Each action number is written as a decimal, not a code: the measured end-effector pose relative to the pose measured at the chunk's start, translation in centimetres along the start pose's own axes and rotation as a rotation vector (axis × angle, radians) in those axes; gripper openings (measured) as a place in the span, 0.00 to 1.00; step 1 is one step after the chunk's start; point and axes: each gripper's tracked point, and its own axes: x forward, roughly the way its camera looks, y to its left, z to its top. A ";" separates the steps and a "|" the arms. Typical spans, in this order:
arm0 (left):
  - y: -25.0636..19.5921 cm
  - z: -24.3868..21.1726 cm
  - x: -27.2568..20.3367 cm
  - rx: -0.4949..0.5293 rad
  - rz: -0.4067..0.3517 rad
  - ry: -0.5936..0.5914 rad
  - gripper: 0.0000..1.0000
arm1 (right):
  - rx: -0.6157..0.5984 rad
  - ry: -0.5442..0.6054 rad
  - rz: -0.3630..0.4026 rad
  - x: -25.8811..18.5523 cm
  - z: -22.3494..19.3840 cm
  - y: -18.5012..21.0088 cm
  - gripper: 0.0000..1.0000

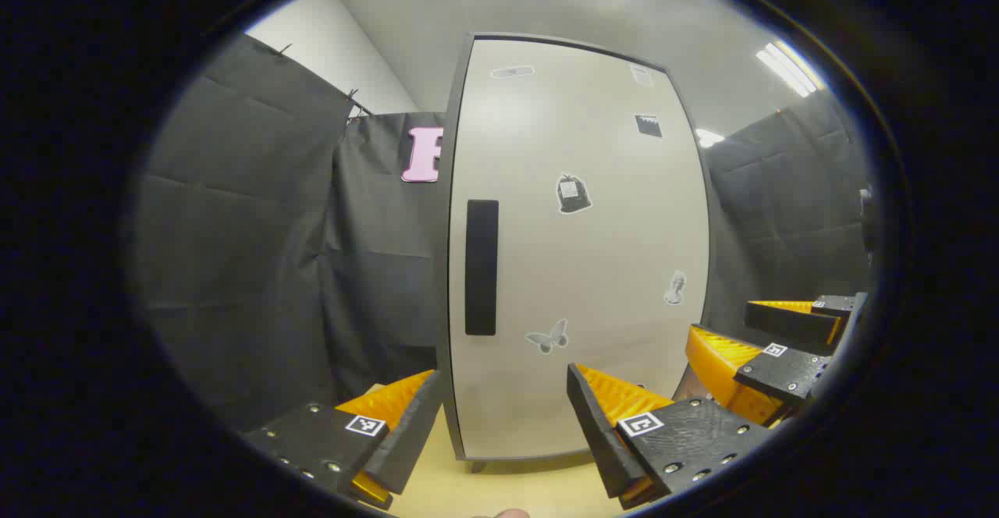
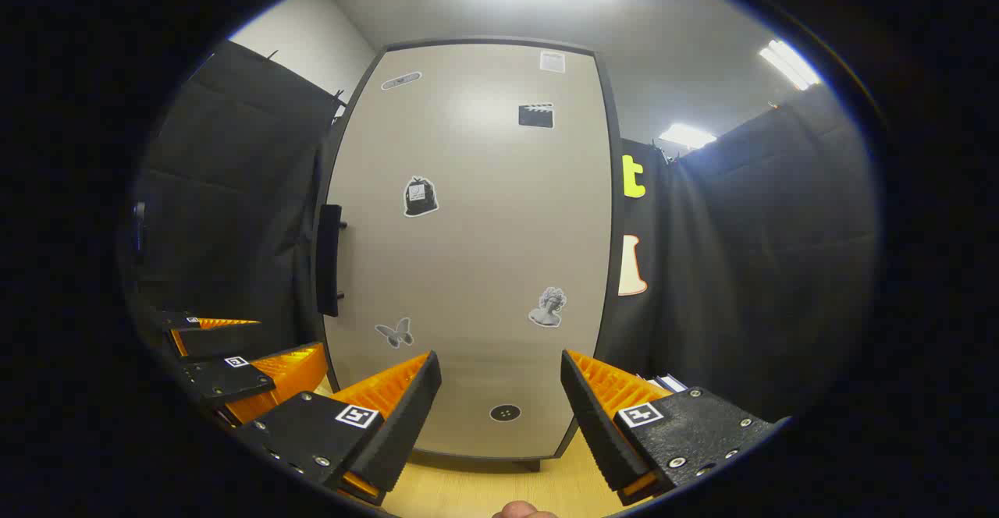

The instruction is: Open the cabinet door with the right hand, grasp the bottle in the cabinet with the left hand and place it on the coaster, then close the cabinet door with the right hand.

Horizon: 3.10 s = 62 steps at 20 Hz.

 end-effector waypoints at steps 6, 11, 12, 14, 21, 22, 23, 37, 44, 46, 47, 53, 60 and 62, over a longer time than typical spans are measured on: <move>0.9 -0.1 -0.5 0.002 0.001 0.004 0.94 | -0.002 -0.002 0.002 -0.1 0.2 0.3 0.95; 1.0 0.1 -1.2 0.016 -0.007 0.004 0.92 | 0.011 0.015 0.002 -0.3 -0.5 0.6 0.95; 1.0 -0.1 -1.4 0.019 -0.009 0.007 0.94 | 0.011 0.019 0.001 -0.4 -0.6 0.6 0.95; 1.2 -0.1 -1.7 0.026 -0.006 0.007 0.92 | 0.016 0.019 0.005 -0.5 -0.6 0.8 0.95; 1.2 0.4 -2.7 0.025 -0.012 -0.009 0.94 | 0.013 0.013 0.017 -0.7 -0.1 1.5 0.95; 1.3 0.4 -2.7 0.025 -0.011 -0.013 0.94 | 0.018 0.009 0.015 -0.6 0.1 1.3 0.95; 1.3 0.5 -2.7 0.023 -0.013 -0.014 0.94 | 0.021 0.004 0.010 -0.5 0.4 1.1 0.95; 4.3 -1.0 -6.5 0.050 0.025 0.004 0.92 | 0.049 -0.060 0.060 3.1 4.1 3.1 0.95; 6.6 -1.8 -9.3 0.066 0.080 0.016 0.92 | 0.056 -0.091 0.147 4.4 6.2 7.5 0.95; 7.1 -2.0 -10.3 0.070 0.097 0.019 0.92 | 0.054 -0.097 0.176 4.7 6.6 9.0 0.95; 7.4 -2.1 -10.8 0.068 0.105 0.022 0.92 | 0.053 -0.097 0.194 4.8 6.6 9.9 0.95; 8.1 -3.6 -13.8 0.072 0.136 0.033 0.92 | 0.052 -0.090 0.299 7.2 7.3 16.2 0.95; 9.1 -3.3 -15.0 0.061 0.169 0.023 0.92 | 0.005 -0.039 0.319 9.9 5.7 20.1 0.85; 9.2 -3.4 -15.1 0.054 0.179 0.023 0.92 | -0.014 -0.009 0.288 10.5 4.5 19.9 0.77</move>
